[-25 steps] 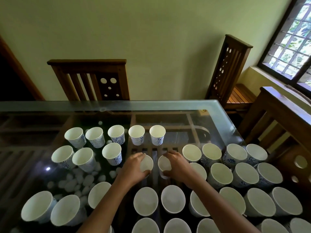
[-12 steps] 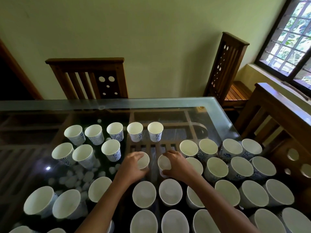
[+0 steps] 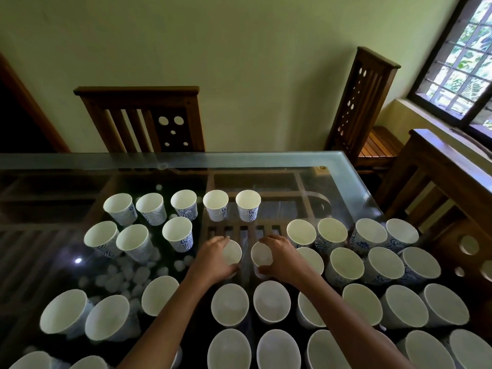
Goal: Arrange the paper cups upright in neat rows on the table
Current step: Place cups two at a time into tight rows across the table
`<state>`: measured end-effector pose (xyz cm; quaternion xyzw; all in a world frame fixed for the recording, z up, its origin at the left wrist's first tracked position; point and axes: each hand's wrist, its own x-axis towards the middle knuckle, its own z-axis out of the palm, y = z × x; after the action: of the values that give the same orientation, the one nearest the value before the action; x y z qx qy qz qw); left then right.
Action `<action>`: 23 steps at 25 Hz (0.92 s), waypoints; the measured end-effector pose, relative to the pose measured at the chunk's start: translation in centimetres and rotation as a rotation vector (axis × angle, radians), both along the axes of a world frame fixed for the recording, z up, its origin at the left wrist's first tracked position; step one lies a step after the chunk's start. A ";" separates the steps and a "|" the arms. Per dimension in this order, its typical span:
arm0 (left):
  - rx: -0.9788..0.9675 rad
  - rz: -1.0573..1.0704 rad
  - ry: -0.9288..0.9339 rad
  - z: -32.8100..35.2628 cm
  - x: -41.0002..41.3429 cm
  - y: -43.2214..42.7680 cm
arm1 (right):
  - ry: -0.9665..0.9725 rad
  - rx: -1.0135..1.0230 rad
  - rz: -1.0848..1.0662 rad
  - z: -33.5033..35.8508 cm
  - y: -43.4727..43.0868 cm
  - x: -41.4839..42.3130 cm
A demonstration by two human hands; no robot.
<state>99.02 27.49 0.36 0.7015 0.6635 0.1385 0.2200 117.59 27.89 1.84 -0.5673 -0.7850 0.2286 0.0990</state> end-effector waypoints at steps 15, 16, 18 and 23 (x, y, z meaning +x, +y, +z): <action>0.029 -0.015 -0.098 0.0 0.1 -0.8 | -0.007 0.013 -0.012 0.0 -0.6 0.1; 0.032 -0.010 -0.106 -0.1 0.0 -0.8 | -0.002 0.008 -0.014 0.0 -0.6 0.1; 0.034 -0.005 -0.113 0.0 0.0 -0.8 | 0.007 -0.002 -0.018 0.1 -0.7 0.0; 0.023 -0.014 -0.115 0.0 -0.2 -1.0 | 0.038 -0.016 -0.028 0.3 -0.7 -0.2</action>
<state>98.82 26.52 0.36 0.6995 0.6432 0.1846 0.2506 117.39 27.24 2.17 -0.5746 -0.7731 0.2439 0.1126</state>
